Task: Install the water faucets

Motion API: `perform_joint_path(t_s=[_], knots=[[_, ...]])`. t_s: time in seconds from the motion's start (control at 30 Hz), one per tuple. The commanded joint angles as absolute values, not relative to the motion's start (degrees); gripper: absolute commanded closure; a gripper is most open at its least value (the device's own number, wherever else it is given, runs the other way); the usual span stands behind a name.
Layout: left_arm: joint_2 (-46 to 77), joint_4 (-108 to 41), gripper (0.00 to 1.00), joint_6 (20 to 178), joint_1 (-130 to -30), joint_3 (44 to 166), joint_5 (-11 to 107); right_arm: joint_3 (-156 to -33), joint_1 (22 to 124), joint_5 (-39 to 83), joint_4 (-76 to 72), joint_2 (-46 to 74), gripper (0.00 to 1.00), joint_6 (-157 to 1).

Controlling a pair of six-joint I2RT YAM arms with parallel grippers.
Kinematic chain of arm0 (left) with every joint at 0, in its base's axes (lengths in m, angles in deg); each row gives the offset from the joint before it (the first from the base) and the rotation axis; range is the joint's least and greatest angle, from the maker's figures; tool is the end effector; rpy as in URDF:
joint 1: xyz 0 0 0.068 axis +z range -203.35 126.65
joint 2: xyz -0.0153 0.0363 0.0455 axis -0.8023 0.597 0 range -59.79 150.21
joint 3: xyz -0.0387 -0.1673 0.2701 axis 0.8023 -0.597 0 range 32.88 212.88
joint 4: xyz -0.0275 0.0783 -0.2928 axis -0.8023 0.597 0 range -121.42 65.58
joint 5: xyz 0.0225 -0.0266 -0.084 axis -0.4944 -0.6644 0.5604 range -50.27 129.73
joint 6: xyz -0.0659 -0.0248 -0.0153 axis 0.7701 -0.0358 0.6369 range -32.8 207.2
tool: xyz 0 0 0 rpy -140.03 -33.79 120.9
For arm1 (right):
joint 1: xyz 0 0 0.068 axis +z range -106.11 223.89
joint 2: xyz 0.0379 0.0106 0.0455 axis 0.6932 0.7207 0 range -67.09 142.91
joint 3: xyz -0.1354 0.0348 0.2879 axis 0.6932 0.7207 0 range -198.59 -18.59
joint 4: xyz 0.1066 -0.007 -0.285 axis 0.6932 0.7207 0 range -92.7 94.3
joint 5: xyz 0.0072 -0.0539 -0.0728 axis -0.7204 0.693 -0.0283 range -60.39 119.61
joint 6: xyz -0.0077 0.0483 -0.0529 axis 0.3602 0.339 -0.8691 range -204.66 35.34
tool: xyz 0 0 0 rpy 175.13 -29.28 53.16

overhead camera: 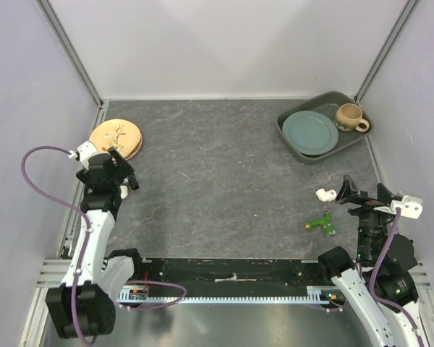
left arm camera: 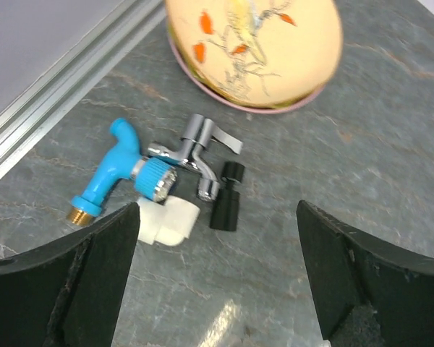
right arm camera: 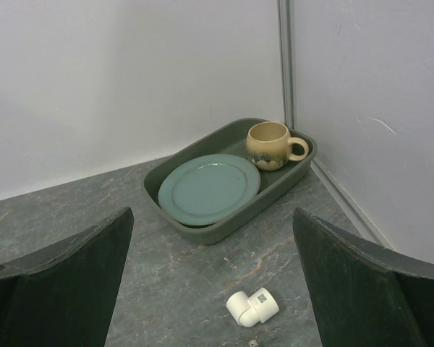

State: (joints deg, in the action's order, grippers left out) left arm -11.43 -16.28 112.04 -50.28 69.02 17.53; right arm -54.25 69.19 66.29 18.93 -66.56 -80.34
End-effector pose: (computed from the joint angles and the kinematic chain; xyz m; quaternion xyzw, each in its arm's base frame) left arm 0.2220 0.0344 0.2849 -0.2993 0.7894 0.0652 0.5320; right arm 0.0412 -0.0197 0.3609 0.1360 0.6229 0.0022 0.7704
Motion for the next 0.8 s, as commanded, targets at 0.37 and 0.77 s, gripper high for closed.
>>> perform_joint_path(t_s=[0.37,0.77], knots=[[19.0,-19.0,0.23,125.1,-23.6,80.3,36.8,-54.5,70.2,64.7,19.2,-66.7,0.02,-80.0],[31.1,-17.1,0.35,122.4,-21.0,83.8,46.2,-54.9,70.7,64.3,19.4,-66.7,0.02,-79.7]])
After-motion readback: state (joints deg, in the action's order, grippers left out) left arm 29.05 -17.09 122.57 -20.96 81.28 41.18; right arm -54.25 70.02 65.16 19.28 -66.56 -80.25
